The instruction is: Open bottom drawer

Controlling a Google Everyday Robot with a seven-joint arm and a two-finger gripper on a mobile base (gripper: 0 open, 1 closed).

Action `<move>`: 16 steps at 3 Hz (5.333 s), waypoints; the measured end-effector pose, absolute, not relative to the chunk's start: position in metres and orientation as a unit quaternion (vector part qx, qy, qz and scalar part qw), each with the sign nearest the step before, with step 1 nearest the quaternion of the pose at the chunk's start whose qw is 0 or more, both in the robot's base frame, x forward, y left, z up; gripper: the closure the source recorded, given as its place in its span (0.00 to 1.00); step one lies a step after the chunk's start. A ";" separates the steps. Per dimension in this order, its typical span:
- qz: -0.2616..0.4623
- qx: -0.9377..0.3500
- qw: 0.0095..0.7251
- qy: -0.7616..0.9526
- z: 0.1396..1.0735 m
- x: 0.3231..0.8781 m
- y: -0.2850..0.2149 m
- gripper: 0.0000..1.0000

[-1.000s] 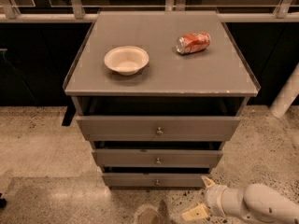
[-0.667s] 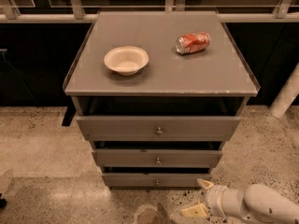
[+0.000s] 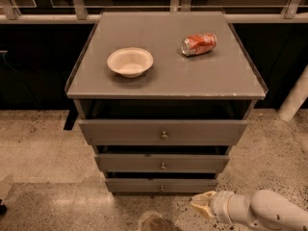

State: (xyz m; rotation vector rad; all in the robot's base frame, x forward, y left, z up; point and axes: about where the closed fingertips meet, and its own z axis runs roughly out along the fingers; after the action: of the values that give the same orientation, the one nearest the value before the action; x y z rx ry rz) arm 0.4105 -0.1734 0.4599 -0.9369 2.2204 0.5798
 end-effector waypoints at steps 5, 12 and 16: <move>0.080 -0.375 0.415 0.825 0.359 0.449 -0.169 1.00; 0.114 -0.321 0.443 0.829 0.260 0.567 -0.180 1.00; 0.077 -0.285 0.450 0.843 0.224 0.613 -0.200 1.00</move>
Offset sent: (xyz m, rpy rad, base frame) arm 0.0282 0.0043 -0.0739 -0.1889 -0.2878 -0.0676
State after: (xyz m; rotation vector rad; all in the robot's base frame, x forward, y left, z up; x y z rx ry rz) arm 0.6135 -0.1998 0.2242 -0.7045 2.0850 0.1915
